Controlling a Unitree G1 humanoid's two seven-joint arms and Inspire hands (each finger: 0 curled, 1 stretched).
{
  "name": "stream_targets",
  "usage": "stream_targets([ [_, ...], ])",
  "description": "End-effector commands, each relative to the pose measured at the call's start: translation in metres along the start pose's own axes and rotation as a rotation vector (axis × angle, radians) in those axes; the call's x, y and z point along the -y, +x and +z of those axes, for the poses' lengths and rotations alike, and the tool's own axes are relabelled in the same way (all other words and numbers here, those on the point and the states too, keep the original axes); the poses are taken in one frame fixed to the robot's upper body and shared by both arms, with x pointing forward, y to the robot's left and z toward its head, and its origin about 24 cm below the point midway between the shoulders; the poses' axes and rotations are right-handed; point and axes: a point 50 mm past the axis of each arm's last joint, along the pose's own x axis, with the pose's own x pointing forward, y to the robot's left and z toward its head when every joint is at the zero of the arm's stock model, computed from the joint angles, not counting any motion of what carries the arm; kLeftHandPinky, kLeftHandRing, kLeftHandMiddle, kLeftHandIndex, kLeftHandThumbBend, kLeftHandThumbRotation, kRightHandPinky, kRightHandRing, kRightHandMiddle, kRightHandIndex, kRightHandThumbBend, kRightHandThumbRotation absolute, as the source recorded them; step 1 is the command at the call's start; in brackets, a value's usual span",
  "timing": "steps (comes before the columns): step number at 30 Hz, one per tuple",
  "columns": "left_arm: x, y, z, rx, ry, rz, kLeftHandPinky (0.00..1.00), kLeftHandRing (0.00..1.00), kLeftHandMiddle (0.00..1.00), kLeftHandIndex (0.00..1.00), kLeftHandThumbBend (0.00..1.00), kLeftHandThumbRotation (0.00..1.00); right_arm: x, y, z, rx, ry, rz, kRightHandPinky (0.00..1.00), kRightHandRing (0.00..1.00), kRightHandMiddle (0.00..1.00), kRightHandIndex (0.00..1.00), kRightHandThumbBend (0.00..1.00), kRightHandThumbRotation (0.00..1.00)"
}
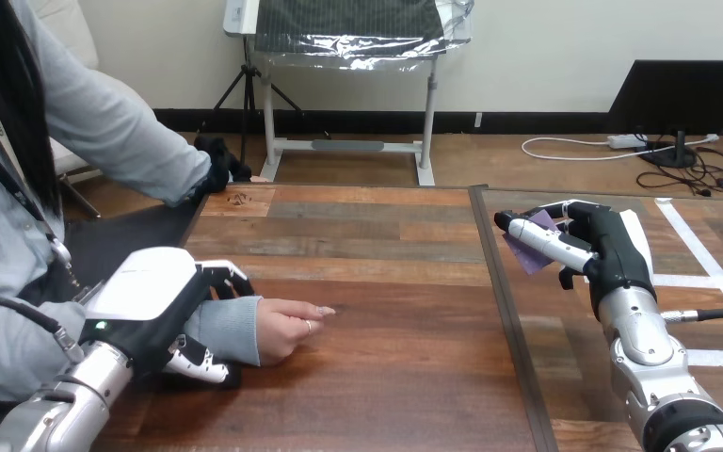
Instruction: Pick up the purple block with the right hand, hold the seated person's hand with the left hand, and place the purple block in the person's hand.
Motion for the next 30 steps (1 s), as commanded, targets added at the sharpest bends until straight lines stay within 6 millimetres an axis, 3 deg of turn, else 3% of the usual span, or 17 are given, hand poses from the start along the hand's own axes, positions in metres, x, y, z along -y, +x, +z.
stream_targets([
  [1, -0.027, 0.019, 0.0, 0.016, 0.048, 0.063, 0.55, 0.6, 0.64, 0.65, 1.0, 0.12, 0.001, 0.012, 0.044, 0.165, 0.049, -0.01, 0.01, 0.06, 0.11, 0.14, 0.27, 0.14],
  [30, -0.014, 0.021, -0.004, 0.001, 0.078, 0.006, 0.47, 0.48, 0.52, 0.57, 1.0, 0.15, 0.001, 0.01, 0.042, 0.179, 0.047, 0.007, 0.02, 0.06, 0.11, 0.14, 0.28, 0.15],
])
